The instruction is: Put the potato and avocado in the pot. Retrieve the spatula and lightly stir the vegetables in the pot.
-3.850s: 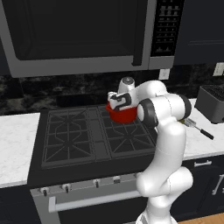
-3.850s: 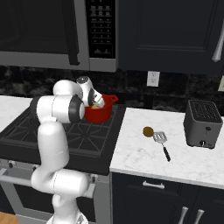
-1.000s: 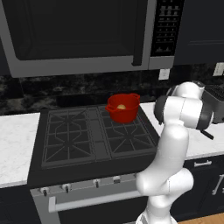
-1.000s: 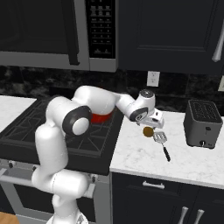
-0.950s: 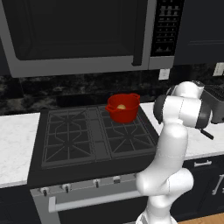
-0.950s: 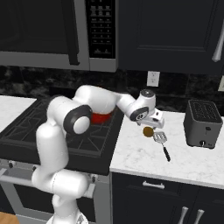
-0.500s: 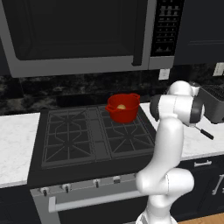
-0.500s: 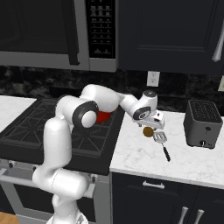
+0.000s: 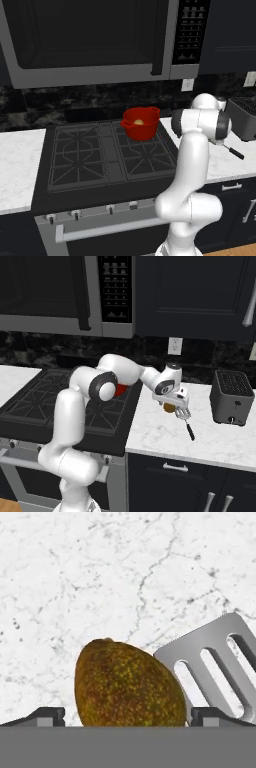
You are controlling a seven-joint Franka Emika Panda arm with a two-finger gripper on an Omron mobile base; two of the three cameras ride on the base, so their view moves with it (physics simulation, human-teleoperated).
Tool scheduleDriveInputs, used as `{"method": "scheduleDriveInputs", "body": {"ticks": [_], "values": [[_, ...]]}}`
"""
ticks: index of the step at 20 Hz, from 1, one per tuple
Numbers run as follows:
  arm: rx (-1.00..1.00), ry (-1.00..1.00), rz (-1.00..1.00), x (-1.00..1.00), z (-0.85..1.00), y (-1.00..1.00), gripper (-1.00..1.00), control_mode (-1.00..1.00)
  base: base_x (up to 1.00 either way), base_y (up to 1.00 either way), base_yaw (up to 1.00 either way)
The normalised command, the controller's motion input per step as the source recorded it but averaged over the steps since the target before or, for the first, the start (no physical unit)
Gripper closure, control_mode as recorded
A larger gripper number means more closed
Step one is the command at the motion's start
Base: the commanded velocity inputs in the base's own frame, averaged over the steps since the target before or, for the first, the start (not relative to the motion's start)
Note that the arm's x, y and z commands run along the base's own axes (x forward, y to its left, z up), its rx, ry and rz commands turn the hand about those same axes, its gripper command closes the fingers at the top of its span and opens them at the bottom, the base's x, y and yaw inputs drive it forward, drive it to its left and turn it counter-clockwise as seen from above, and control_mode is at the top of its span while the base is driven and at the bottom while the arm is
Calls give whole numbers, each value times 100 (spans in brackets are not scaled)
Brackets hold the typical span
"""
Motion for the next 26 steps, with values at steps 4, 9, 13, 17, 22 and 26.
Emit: {"method": "scheduleDriveInputs", "body": {"ticks": [4, 9, 13, 17, 22, 26], "values": [[1, 5, 0, 12, -26, 0, -100, -100, 0, 0, 0], [0, 2, 0, 3, -8, 0, 100, -100, 0, 0, 0], [4, -2, 4, 0, 20, 3, 100, -100, 0, 0, 0], [11, -19, 11, 0, 98, 41, 100, -100, 0, 0, 0], [2, -38, 12, 0, 89, 96, 100, -100, 0, 0, 0], [1, -46, 6, 0, 42, 100, 100, -100, 0, 0, 0]]}}
